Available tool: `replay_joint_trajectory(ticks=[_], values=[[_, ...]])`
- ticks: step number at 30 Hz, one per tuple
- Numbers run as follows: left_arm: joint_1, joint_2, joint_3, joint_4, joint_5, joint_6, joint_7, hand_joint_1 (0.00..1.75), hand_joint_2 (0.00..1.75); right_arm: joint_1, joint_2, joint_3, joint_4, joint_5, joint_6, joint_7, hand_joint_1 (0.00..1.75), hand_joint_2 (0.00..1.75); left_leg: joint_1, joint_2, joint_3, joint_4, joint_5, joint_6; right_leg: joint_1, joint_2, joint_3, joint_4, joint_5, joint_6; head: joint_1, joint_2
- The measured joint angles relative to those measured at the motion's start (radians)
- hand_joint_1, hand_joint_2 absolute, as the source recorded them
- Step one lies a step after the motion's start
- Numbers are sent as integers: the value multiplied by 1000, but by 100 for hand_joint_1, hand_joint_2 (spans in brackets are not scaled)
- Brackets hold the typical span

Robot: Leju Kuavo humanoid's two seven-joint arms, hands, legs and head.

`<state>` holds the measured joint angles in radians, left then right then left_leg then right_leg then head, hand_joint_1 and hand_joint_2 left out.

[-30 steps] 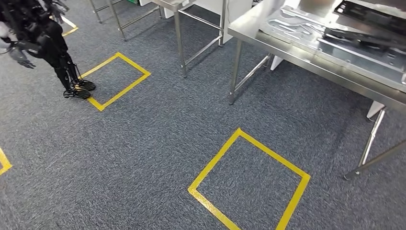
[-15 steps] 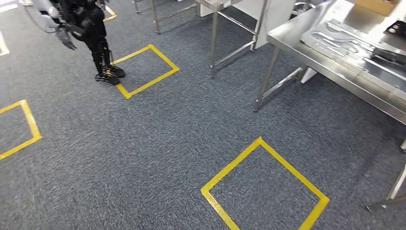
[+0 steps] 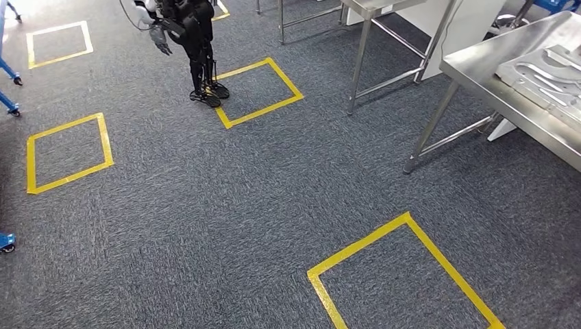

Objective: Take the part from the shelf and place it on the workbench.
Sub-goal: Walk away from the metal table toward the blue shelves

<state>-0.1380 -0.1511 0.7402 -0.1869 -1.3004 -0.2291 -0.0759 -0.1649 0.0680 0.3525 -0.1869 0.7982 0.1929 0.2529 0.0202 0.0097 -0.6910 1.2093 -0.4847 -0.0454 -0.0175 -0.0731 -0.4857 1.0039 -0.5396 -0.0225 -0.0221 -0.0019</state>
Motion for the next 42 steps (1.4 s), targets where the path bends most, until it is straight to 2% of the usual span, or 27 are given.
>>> replay_joint_trajectory(ticks=[1,3,4,6,7,8,10,12,13,14,15,17,19,21,23,25,27,28,29,30,32,34,36,37,39,41,42], values=[[0,2,0,0,2,1,0,0,0,-1,1,1,0,4,2,2,0,0,-2,26,37,-66,26,1,3,-11,6,0,-5,5,0,0],[-2,4,1,0,6,2,-1,0,0,-2,2,5,0,12,6,9,0,0,-9,69,82,-153,46,16,11,-31,14,1,-15,17,0,0],[-3,5,2,0,8,2,-1,0,0,-5,3,7,0,16,9,12,0,0,-13,78,89,-170,42,25,16,-43,17,0,-19,23,0,0],[2,10,6,0,8,3,-1,0,0,-12,5,10,0,24,13,16,0,0,-12,57,86,-175,41,42,17,-61,24,-1,-26,32,0,0],[5,12,8,0,8,3,0,0,0,-14,7,10,0,27,14,16,0,0,-11,44,87,-178,42,48,15,-51,25,7,-35,37,0,0],[7,14,10,0,7,3,1,0,0,-16,7,12,0,29,15,16,0,0,-10,32,88,-181,44,54,12,-26,15,33,-53,41,0,0],[6,16,10,0,3,4,2,0,0,-18,8,14,0,32,16,16,0,0,-11,6,89,-183,45,63,10,38,-38,146,-111,44,0,0],[6,16,10,0,0,4,2,0,0,-24,10,16,0,33,17,14,0,0,-13,-23,90,-183,45,69,13,64,-101,265,-147,40,0,0],[8,17,10,0,-1,4,2,0,0,-27,11,16,0,33,18,15,0,0,-15,-39,92,-183,45,70,15,67,-113,282,-136,37,0,0],[10,17,10,0,-1,5,2,0,0,-28,13,17,0,35,18,16,0,0,-17,-55,94,-183,45,70,16,70,-109,260,-104,33,0,0],[11,17,10,0,-1,5,2,0,0,-28,14,17,0,37,19,18,0,0,-19,-72,97,-183,45,69,16,79,-90,205,-59,27,0,0],[13,17,10,0,-1,5,1,0,0,-27,15,18,0,40,21,23,0,0,-20,-99,97,-183,47,66,16,126,-51,87,7,12,0,0],[14,18,11,0,-1,5,1,0,0,-27,17,18,1,42,24,26,0,0,-16,-118,88,-183,53,56,18,159,-35,31,17,3,0,0],[19,20,11,0,-2,5,0,0,0,-29,21,18,1,42,26,28,0,0,-14,-136,80,-187,61,43,17,147,-31,12,18,-2,0,0],[25,23,11,0,-5,5,0,0,0,-29,28,18,1,42,27,28,0,0,-17,-106,70,-171,51,34,12,122,-20,-5,27,-10,0,0],[25,25,11,0,-9,5,0,0,0,-27,31,18,1,42,27,29,0,0,-16,-47,28,-82,2,26,10,91,-11,-18,32,-17,0,0],[22,25,11,0,-12,5,0,0,0,-24,31,18,1,43,27,28,0,0,-9,-23,-35,45,-52,15,11,59,-10,-18,29,-19,0,0],[23,25,11,0,-12,5,0,0,0,-23,31,18,1,43,27,28,0,0,-4,-19,-52,81,-58,10,11,44,-8,-18,27,-18,0,0],[25,26,11,0,-13,5,0,0,0,-22,31,18,1,44,27,28,0,0,-1,-15,-48,79,-46,6,11,29,-6,-18,24,-16,0,0],[27,28,11,0,-13,5,0,0,0,-21,32,19,2,46,27,28,0,0,2,-9,-24,36,-17,2,10,16,-2,-17,21,-13,0,0],[27,32,11,0,-12,5,-1,0,0,-20,34,21,2,48,26,29,0,0,1,24,54,-105,43,2,10,-8,7,-15,11,-2,0,0],[26,34,11,0,-11,5,-3,0,0,-19,34,23,2,51,26,31,0,0,-5,48,96,-184,59,16,14,-27,12,-11,1,9,0,0],[29,35,11,0,-8,5,-6,0,0,-19,34,24,2,53,27,32,0,0,-10,36,97,-192,54,35,16,-42,17,-12,-4,20,0,0],[32,36,11,0,-6,5,-7,0,0,-20,35,25,1,54,26,33,0,0,-9,26,98,-195,54,41,14,-42,21,-12,-8,26,0,0],[35,38,13,0,-2,6,-10,0,0,-21,36,25,1,56,26,34,0,0,-8,7,101,-204,58,53,8,-5,10,22,-35,36,0,0],[33,40,16,0,-1,7,-13,0,0,-21,36,25,1,57,25,34,0,0,-8,-11,102,-207,60,61,6,50,-44,134,-93,38,0,0],[33,40,17,0,-1,7,-14,0,0,-22,36,25,1,57,25,33,0,0,-9,-22,101,-207,60,63,8,63,-79,203,-120,37,0,0]])
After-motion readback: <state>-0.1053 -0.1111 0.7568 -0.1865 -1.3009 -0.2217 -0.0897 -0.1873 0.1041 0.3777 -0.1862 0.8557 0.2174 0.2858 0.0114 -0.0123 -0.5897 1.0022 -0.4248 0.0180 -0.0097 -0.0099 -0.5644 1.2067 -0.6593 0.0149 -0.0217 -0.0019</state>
